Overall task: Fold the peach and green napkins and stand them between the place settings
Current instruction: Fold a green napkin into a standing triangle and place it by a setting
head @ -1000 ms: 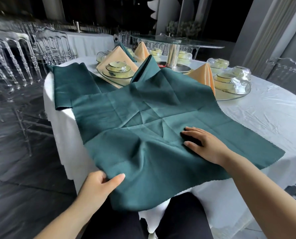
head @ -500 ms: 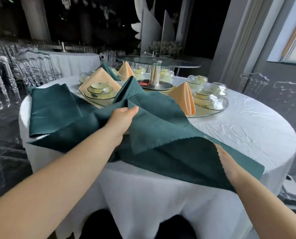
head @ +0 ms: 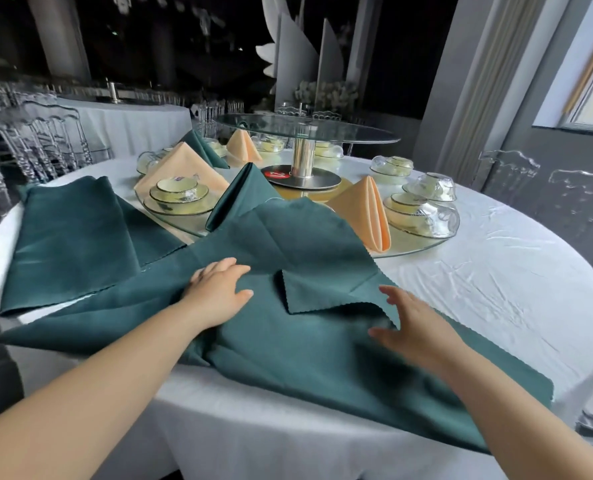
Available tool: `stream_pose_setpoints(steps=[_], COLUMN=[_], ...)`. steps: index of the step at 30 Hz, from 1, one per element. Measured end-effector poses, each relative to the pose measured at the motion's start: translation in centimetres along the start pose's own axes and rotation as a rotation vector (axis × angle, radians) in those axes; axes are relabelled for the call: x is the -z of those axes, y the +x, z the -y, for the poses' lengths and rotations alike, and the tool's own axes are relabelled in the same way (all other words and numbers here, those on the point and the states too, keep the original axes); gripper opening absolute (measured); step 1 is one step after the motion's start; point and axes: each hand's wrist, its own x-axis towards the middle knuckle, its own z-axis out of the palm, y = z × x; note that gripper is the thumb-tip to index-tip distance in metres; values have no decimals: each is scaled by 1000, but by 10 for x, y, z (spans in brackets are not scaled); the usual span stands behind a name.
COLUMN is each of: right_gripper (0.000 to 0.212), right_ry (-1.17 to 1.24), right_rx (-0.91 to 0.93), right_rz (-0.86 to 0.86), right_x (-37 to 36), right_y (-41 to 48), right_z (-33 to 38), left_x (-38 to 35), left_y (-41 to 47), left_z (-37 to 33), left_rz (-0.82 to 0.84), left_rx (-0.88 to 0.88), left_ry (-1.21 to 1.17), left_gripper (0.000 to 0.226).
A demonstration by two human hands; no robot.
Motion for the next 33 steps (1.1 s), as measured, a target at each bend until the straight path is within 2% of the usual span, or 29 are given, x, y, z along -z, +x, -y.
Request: stream_pose_setpoints(steps=[3,6,9,11,12,15,17,20,22,23,25,27,29,31,32,33], right_gripper=[61,41,21,15,23,42,45,50,50,48,45,45,45,44,44,44], right_ry=[-106,-193,-53,100,181,411,392,289,252,226,173,152,150,136,129,121], right_rx=[54,81,114,111,97,16,-4,-19,-77,-110,-151,-163,-171,-185,-191,-192], right_rz=[12,5,-100,-166,-190,-226,-238,-294,-324,-321,-282,-256,-236,-225,-227,-230], right_x=[-9,-19,-23,-20,-15,2,12,19,22,23,23,20,17,13,11,10], right_y=[24,42,51,57,62,82,98,119,132,137,145,149,151,152,153,153], right_z=[11,16,19,22,26,38,45,56,60,60,59,57,55,55,55,55], left_x=[-2,-7,-4,-1,2,9,13,16,19,20,19,19,15,11,4,-5], left_y=[7,12,14,16,17,25,33,51,64,70,77,72,58,34,21,11], left_z=[18,30,36,39,40,42,39,35,33,32,35,31,19,-3,-14,-22], left_rz=[65,38,-7,14,11,-22,-109,-263,-337,-346,-311,-340,-390,-209,-85,50], left_rx=[42,37,43,69,70,54,33,51,81,107,109,37,-149,-336,-394,-420], left_ry=[-35,-75,-217,-317,-364,-558,-615,-599,-570,-526,-337,-115,-89,-114,-73,-18], left_gripper=[57,53,37,15,9,22,22,22,10,14,36,49,52,77,83,77])
